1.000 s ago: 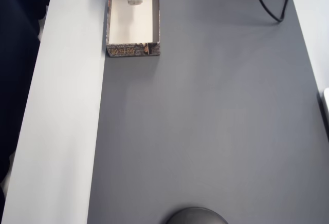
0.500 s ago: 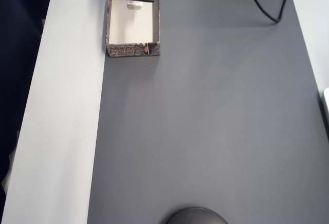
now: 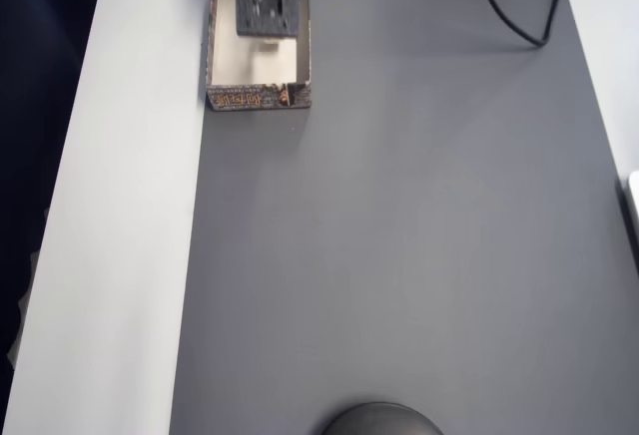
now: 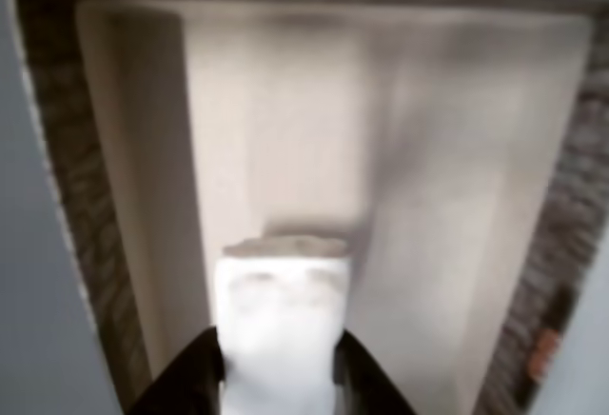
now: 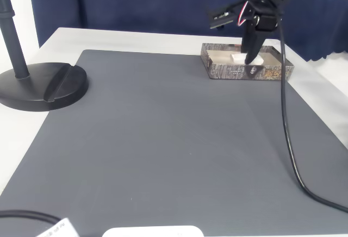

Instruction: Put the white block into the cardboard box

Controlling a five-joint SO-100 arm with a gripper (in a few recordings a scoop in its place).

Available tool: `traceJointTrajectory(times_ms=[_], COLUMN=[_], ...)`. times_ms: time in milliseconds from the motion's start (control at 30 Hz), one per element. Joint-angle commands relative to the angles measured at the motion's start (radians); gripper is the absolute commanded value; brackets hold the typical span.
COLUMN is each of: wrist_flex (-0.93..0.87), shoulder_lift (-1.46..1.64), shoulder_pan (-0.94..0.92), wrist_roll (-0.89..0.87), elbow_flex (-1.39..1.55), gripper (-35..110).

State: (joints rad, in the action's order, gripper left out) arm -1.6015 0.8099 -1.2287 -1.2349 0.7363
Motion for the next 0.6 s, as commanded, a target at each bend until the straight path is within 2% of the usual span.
traceJointTrajectory(times_ms=[0, 567], wrist_flex=[0.003, 0.060], shoulder_lift=[0.009, -0.017], shoulder_pan=[0.005, -0.015], wrist_roll=[0.005, -0.095], elbow_flex=[-0.064, -0.123], gripper=[-2, -2])
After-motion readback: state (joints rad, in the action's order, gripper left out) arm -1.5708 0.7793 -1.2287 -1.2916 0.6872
